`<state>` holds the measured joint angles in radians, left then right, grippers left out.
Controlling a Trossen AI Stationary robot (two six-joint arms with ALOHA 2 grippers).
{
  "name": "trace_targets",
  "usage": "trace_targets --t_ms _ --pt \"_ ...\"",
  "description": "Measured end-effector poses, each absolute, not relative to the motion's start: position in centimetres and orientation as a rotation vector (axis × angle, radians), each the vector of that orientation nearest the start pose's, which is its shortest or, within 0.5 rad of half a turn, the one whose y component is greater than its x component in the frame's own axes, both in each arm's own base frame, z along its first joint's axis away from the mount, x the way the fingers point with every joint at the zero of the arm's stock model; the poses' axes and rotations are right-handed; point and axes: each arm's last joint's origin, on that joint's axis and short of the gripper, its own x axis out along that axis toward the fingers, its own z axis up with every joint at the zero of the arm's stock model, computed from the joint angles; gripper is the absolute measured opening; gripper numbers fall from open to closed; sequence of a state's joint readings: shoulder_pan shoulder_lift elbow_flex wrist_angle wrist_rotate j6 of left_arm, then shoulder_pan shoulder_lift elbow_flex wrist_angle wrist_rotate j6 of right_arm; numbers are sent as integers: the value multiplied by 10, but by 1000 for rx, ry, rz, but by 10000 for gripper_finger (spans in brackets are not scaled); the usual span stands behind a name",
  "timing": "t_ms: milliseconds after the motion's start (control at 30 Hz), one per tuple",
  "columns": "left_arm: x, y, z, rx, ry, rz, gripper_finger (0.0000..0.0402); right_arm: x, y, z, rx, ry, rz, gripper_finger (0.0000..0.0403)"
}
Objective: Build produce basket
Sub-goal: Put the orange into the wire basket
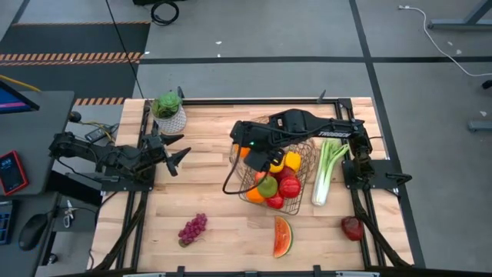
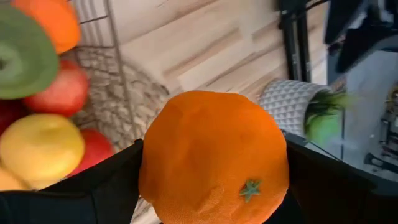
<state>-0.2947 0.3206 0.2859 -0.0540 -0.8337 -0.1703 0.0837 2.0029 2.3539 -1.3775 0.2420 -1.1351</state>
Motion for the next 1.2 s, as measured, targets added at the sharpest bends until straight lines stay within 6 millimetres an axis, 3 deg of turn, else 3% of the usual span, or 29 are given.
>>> trace_targets --t_ms 133,500,833,1200 --pt "105 -9 230 -118 30 543 288 389 24 402 -1122 1002 416 364" --pt "105 -9 230 -118 30 543 288 392 2 400 -381 978 306 365" --pt "105 -10 230 -118 30 543 288 395 -18 377 14 1101 105 365" --pt "105 -9 230 -118 30 543 288 395 -19 352 516 1225 -175 365"
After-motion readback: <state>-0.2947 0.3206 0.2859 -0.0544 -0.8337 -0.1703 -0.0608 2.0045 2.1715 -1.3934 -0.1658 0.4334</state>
